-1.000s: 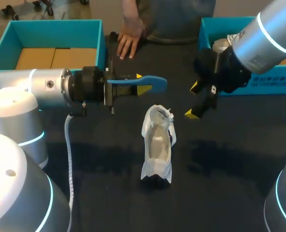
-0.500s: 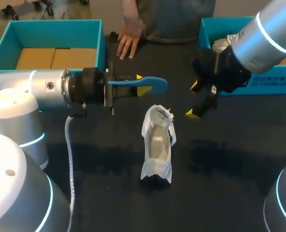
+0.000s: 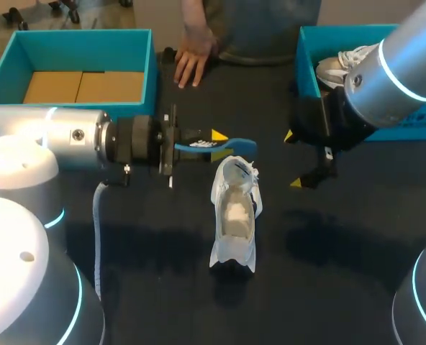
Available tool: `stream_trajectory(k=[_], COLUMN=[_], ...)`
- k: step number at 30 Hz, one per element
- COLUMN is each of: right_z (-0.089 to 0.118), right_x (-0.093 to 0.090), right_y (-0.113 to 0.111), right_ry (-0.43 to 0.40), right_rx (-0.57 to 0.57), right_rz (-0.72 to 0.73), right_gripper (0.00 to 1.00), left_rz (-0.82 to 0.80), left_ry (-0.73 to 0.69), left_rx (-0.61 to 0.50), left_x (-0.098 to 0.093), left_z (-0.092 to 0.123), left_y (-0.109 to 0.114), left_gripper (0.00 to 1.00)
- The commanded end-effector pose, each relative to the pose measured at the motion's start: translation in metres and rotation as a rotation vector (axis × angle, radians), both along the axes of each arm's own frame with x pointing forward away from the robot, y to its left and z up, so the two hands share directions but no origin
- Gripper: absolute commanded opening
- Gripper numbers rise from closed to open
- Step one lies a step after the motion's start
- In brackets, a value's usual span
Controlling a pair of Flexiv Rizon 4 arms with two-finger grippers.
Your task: Take the shoe out of the shoebox, open the shoe tongue, remove and reinsert the insole, then place the shoe into the shoebox
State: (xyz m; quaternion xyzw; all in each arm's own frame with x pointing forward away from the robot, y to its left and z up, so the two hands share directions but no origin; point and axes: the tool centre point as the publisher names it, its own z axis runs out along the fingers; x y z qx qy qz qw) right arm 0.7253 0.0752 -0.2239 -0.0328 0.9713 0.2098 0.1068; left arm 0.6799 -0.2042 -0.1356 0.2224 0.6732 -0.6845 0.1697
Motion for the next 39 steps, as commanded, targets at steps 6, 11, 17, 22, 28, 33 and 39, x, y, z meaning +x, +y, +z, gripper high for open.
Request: stream_trajectory(k=[6, 11, 17, 22, 28, 33, 39], right_z=[-0.024, -0.033, -0.037, -0.037, -0.037, -0.037, -0.037], right_x=[-0.005, -0.014, -0.019, -0.019, -0.019, -0.019, -0.019], right_y=[0.002, 0.002, 0.004, 0.004, 0.004, 0.004, 0.004], right_ry=[0.013, 0.03, 0.047, 0.047, 0.047, 0.047, 0.047], right_rx=[0.011, -0.003, -0.037, -0.037, -0.037, -0.037, -0.037], right_rz=[0.057, 0.09, 0.11, 0.11, 0.11, 0.11, 0.11], right_gripper=[1.0, 1.0, 1.0, 1.0, 1.0, 1.0, 1.0], left_rz=[0.001, -0.022, -0.036, -0.028, -0.028, -0.028, -0.028], left_ry=[0.039, 0.047, 0.068, 0.061, 0.061, 0.061, 0.061], left_rx=[-0.001, 0.016, 0.041, 0.039, 0.039, 0.039, 0.039], left_x=[-0.017, -0.023, -0.03, -0.031, -0.031, -0.031, -0.031], left_z=[-0.032, -0.053, -0.069, -0.072, -0.072, -0.072, -0.072], left_y=[0.0, -0.004, -0.011, -0.011, -0.011, -0.011, -0.011], left_gripper=[0.0, 0.0, 0.0, 0.0, 0.0, 0.0, 0.0])
